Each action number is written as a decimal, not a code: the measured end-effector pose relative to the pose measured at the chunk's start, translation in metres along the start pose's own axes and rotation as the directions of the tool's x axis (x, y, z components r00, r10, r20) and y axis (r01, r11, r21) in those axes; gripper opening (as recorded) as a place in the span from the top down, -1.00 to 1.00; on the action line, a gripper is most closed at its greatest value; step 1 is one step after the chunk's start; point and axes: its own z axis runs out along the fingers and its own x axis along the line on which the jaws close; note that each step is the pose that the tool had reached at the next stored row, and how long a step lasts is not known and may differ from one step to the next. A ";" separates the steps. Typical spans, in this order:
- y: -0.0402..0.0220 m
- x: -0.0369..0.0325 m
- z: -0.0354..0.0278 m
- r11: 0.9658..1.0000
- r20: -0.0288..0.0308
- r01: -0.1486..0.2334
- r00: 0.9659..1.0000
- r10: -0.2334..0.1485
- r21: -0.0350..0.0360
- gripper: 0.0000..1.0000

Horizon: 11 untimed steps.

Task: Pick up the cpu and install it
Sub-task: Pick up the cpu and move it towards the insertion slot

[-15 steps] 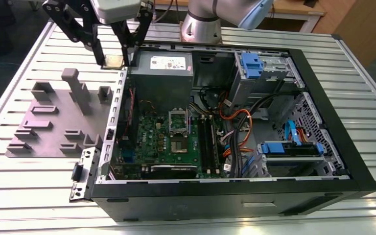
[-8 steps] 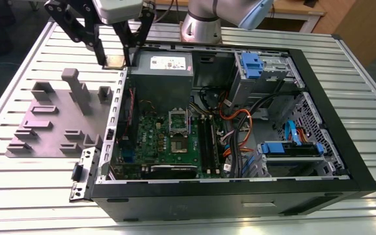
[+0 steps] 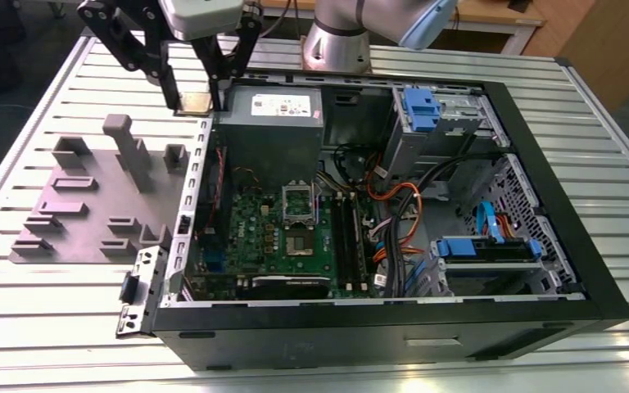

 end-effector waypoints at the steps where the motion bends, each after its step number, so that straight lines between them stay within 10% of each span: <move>1: 0.0000 -0.0002 0.0000 1.000 0.000 0.000 1.000 0.000 0.000 0.06; 11: 0.0002 -0.0050 0.0000 1.000 0.000 0.000 1.000 0.000 0.000 0.06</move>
